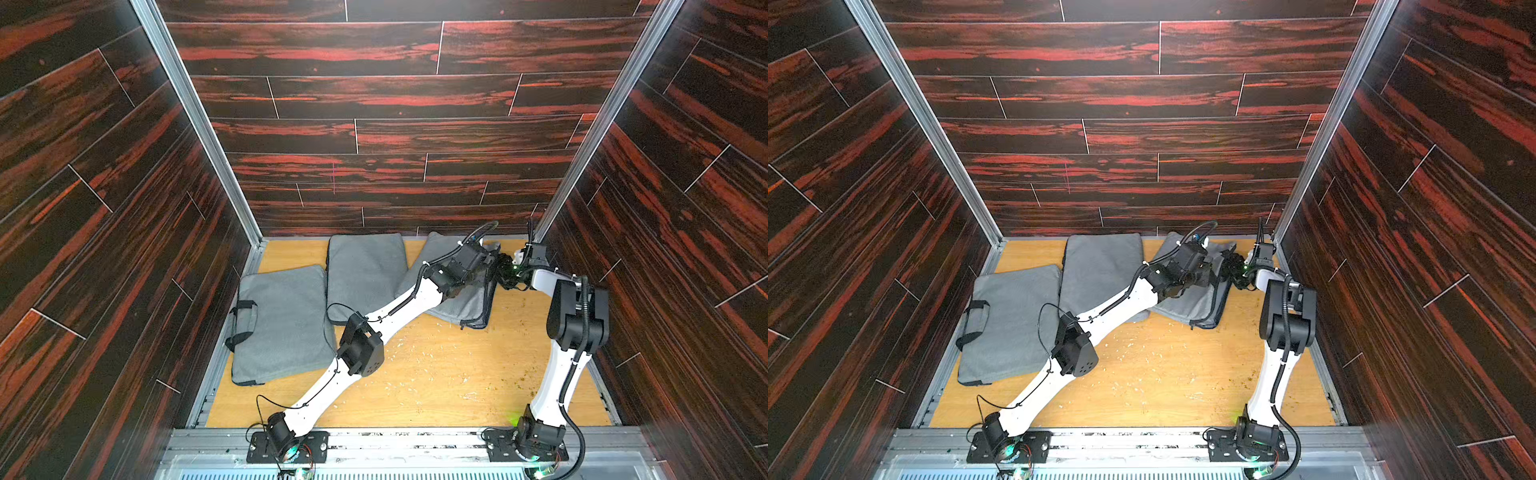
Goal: Put the mouse into the laptop bag
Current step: Close the zippered laptop bag at the center of the board.
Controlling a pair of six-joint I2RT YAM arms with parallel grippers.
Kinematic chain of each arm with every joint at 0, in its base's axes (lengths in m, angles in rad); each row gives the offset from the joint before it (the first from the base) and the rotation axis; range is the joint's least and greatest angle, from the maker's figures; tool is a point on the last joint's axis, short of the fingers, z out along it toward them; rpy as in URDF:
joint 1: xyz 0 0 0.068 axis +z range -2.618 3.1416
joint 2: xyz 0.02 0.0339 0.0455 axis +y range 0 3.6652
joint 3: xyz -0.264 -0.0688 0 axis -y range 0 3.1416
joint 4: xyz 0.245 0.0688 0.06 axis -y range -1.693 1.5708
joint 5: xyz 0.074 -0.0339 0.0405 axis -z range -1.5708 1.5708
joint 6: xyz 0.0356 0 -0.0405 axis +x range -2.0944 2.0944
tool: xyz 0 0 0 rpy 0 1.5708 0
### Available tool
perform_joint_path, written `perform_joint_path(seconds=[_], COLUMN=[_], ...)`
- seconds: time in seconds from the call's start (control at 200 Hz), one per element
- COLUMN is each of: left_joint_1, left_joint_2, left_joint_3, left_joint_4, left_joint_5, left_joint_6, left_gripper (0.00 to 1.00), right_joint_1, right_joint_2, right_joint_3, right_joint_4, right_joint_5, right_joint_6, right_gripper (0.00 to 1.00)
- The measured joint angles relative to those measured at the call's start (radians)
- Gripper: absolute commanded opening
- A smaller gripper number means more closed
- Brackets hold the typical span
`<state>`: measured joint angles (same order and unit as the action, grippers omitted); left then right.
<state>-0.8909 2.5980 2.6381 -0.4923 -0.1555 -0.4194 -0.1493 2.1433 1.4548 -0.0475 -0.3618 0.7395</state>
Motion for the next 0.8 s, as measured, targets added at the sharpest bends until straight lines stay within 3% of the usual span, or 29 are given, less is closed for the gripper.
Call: perform_joint_path(seconds=[0.085, 0.175, 0.261, 0.391, 0.531, 0.646, 0.721, 0.766, 0.797], left_joint_1=[0.000, 0.001, 0.002, 0.001, 0.004, 0.010, 0.016, 0.020, 0.022], left_joint_2=[0.000, 0.000, 0.000, 0.000, 0.000, 0.005, 0.016, 0.025, 0.032], left_joint_3=[0.000, 0.000, -0.003, -0.020, -0.032, -0.037, -0.037, -0.037, -0.039], left_joint_4=[0.006, 0.011, 0.014, 0.016, 0.018, 0.025, 0.041, 0.045, 0.048], left_joint_5=[0.001, 0.003, 0.003, -0.002, -0.001, 0.026, 0.051, 0.064, 0.068], left_joint_6=[0.000, -0.001, -0.002, -0.009, -0.039, -0.086, -0.117, -0.138, -0.148], left_gripper=[0.00, 0.00, 0.00, 0.00, 0.00, 0.00, 0.21, 0.52, 0.66], right_joint_1=[0.000, 0.000, 0.000, 0.001, -0.022, -0.066, -0.082, -0.082, -0.080], right_joint_2=[0.000, 0.000, 0.000, -0.033, -0.164, -0.283, -0.376, -0.433, -0.473], right_joint_3=[-0.001, -0.007, -0.022, -0.111, -0.286, -0.449, -0.547, -0.598, -0.632], right_joint_4=[0.003, 0.010, 0.018, 0.068, 0.076, 0.102, 0.116, 0.119, 0.125], right_joint_5=[-0.002, -0.001, 0.003, 0.042, 0.095, 0.132, 0.158, 0.166, 0.169], right_joint_6=[-0.009, -0.016, -0.013, -0.017, 0.012, 0.040, 0.045, 0.049, 0.051], right_gripper=[0.87, 0.70, 0.64, 0.64, 0.64, 0.74, 0.77, 0.79, 0.79])
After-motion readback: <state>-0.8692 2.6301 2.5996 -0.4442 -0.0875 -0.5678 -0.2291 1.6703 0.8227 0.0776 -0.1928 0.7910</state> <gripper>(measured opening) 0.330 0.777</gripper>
